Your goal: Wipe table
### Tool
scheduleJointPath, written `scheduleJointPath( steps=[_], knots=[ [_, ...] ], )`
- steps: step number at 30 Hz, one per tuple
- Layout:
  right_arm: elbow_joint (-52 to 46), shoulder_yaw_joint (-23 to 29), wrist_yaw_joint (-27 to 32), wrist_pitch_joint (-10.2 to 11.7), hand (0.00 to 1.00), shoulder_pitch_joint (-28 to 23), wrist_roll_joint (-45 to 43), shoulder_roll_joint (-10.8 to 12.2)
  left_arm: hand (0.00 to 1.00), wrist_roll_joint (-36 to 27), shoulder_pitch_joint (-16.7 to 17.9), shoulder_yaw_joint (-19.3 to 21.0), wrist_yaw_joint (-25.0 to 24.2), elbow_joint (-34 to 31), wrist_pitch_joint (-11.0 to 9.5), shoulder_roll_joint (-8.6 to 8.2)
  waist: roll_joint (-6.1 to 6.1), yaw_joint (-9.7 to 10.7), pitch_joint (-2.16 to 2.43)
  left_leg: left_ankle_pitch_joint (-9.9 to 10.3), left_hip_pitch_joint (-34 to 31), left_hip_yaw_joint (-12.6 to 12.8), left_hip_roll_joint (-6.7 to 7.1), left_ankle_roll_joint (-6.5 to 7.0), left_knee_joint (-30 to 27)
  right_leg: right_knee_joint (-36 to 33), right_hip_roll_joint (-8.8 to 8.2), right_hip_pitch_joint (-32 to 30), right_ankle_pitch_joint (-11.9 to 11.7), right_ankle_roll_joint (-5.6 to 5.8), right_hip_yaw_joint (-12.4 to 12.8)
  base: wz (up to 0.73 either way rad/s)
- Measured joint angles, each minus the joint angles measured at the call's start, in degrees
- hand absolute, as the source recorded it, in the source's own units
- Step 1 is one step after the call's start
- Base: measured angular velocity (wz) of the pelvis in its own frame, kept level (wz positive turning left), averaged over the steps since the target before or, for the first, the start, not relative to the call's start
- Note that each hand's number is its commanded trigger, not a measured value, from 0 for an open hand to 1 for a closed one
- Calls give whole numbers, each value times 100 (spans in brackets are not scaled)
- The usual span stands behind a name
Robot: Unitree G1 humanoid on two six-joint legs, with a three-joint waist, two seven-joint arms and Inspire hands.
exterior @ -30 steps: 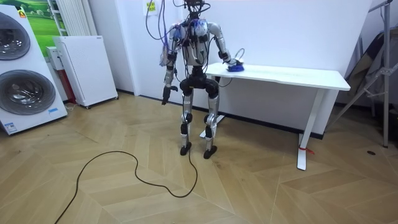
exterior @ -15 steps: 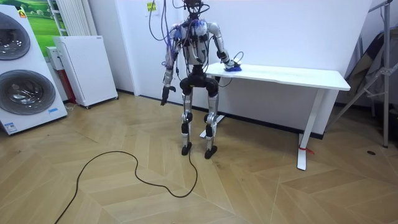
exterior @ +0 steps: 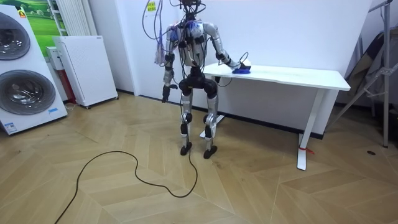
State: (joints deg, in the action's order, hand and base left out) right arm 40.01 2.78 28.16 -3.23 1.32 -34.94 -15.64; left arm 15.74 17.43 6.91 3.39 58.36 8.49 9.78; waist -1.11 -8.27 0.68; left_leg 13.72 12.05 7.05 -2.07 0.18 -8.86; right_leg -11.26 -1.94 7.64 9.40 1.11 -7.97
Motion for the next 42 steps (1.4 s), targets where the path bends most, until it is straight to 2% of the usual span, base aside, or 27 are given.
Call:
scheduleJointPath(
  steps=[4,5,6,9,12,13,14,15,16,18,19,21,25,26,27,28,29,30,32,33,35,37,38,39,40,41,42],
  knots=[
    [-862,-1230,-682,-310,100,352,-699,330,0,-47,-75,-293,-23,143,57,-36,-11,-331,-38,-13,-255,78,-40,-43,-180,-388,3,-477,49,-121,19,-34],
    [-885,-1551,-792,-302,100,626,-808,452,0,-46,-118,-322,-24,144,55,-33,-34,-448,-128,20,-314,84,-34,-57,-314,-611,-94,-627,123,-144,-122,-7],
    [-881,-1655,-846,-286,100,761,-827,517,0,-52,-145,-327,-24,143,52,-25,22,-483,-176,54,-377,91,-30,-55,-400,-743,-142,-717,177,-150,-178,0],
    [-475,-1901,-962,-22,100,1251,-789,611,0,-63,-147,-382,-50,143,38,-5,-36,-762,-197,189,-653,85,-15,-6,-783,-1071,-254,-991,265,-130,-254,12],
    [-79,-1714,-765,238,100,1288,-765,586,0,-57,91,-287,-176,148,80,9,-146,-785,-171,411,-841,139,-133,99,-1125,-1309,-421,-1095,233,-70,-836,-7],
    [-9,-1689,-683,288,100,1232,-736,578,0,-51,88,-237,-179,148,77,20,-229,-784,-188,452,-862,169,-189,115,-1186,-1430,-434,-1154,208,-18,-862,-8],
    [28,-1625,-532,325,100,1185,-713,561,0,-52,22,-210,-179,161,34,103,-227,-747,-171,468,-928,259,-254,116,-1257,-1962,-654,-1368,207,53,-958,28],
    [100,-1451,-356,358,100,970,-603,553,0,-43,-35,-124,-171,164,-68,218,-163,-677,-130,484,-928,542,-332,88,-1298,-2504,-1124,-1485,320,136,-1032,58],
    [160,-1348,-238,381,100,867,-556,534,0,-37,-85,-91,-151,145,-129,268,-139,-603,-110,490,-904,577,-356,73,-1303,-2668,-1367,-1475,370,167,-1042,87],
    [380,-1019,231,543,100,493,-157,323,0,3,-273,29,-117,55,-293,429,-77,-532,-81,475,-772,1015,-592,-60,-1289,-2620,-1996,-1422,295,336,-717,70],
    [449,-942,351,597,100,428,-62,274,0,22,-330,59,-114,50,-300,466,-65,-467,-75,478,-769,1076,-656,-99,-1307,-2453,-2074,-1384,211,371,-644,59],
    [524,-527,728,763,100,-50,229,170,0,241,-337,268,-89,-69,-247,611,85,-195,-33,433,-743,1199,-921,-296,-1329,-1446,-2214,-990,-334,405,-677,72],
    [536,-72,941,915,100,-551,332,156,0,378,-328,361,30,-236,-208,793,398,4,-24,466,-700,1366,-1374,-761,-1641,-854,-2020,-679,-1135,442,-1275,30],
    [532,-34,929,945,100,-541,302,88,0,394,-279,376,62,-300,-213,700,324,-55,13,506,-630,1478,-1626,-947,-1747,-949,-1903,-691,-851,777,-1585,-56],
    [497,-35,892,945,100,-505,264,64,0,385,-260,359,67,-316,-233,654,266,-78,26,488,-604,1494,-1732,-1032,-1753,-1002,-1791,-748,-703,815,-1631,-91],
    [400,-72,789,944,100,-349,130,29,0,310,-241,346,77,-313,-288,575,188,-175,25,406,-550,1484,-1875,-1185,-1653,-1273,-1627,-947,-417,763,-1671,-94],
    [367,-239,703,943,100,-158,67,-20,0,198,-234,343,114,-311,-333,501,159,-178,13,286,-531,1344,-1984,-1254,-1544,-1601,-1484,-1215,-206,583,-1676,-84],
    [337,-310,629,936,100,-59,55,-27,0,166,-255,339,121,-307,-356,474,170,-161,-5,197,-541,1217,-2012,-1202,-1508,-1743,-1432,-1307,-108,516,-1673,-59],
    [288,-518,191,732,100,326,-150,-11,0,170,-321,284,129,-280,-433,366,213,-155,-45,-191,-575,951,-2151,-912,-1489,-1978,-1190,-1487,237,252,-1611,-33],
    [267,-579,89,652,100,422,-217,-11,0,183,-349,261,130,-248,-448,333,221,-153,-50,-273,-592,910,-2166,-829,-1486,-2012,-1146,-1501,306,212,-1606,-17],
    [190,-783,-262,256,100,865,-673,61,0,200,-465,216,136,72,-532,215,231,-255,-73,-316,-851,874,-2070,-822,-1674,-2091,-918,-1660,539,49,-1406,-10],
    [92,-984,-536,97,100,1203,-828,72,0,197,-433,171,113,113,-463,207,276,-327,-184,-85,-1152,694,-1718,-802,-1917,-2048,-693,-1707,596,-100,-987,7],
    [-136,-1090,-715,46,100,1311,-866,80,0,185,-388,107,91,106,-390,210,240,-375,-213,148,-1360,614,-1317,-729,-1938,-2029,-494,-1778,617,-174,-643,12],
    [-424,-1127,-848,37,100,1340,-884,89,0,193,-280,21,67,102,-328,207,194,-511,-221,311,-1449,566,-945,-649,-1931,-1996,-334,-1869,617,-213,-350,0],
    [-545,-1158,-908,39,100,1349,-900,92,0,200,-212,-10,53,94,-294,200,165,-599,-217,355,-1454,534,-785,-571,-1908,-1946,-228,-1875,586,-247,-171,-39],
    [-658,-1259,-1034,78,100,1394,-1045,102,0,218,-39,-11,7,43,-189,190,82,-817,-172,392,-1399,521,-563,-429,-1799,-1790,-34,-1874,472,-243,120,-58],
    [-682,-1311,-1134,176,100,1440,-1227,121,0,240,152,-4,-22,-18,-121,191,26,-947,-163,370,-1283,512,-494,-387,-1591,-1621,147,-1846,364,-280,294,-57]
  ],
)
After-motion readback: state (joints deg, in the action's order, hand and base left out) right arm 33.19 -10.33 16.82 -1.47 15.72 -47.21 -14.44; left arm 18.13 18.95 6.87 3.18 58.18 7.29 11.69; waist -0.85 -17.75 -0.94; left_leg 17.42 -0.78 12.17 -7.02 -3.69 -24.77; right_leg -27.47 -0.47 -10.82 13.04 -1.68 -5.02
